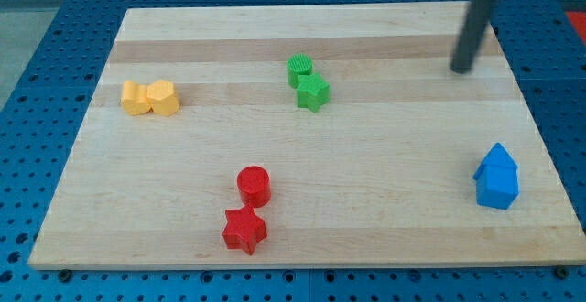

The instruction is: Move your arm to the right side of the red star

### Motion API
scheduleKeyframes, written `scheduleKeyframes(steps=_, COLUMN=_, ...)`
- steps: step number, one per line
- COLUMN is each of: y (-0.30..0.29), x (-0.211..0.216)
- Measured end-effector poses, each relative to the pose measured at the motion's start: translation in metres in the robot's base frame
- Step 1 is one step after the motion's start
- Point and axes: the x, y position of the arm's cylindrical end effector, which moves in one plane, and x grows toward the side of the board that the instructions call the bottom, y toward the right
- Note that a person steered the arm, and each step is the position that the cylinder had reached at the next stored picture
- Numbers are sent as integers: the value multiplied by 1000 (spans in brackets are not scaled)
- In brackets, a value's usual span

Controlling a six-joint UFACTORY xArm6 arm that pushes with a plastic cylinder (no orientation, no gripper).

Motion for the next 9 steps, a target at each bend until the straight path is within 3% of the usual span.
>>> scheduleKeyframes(steps=1, y=29, x=61)
scheduleKeyframes(steps=4, y=34, x=131)
scheduleKeyframes(steps=8, y=33, x=145)
scheduleKeyframes(steps=9, y=-35, x=92)
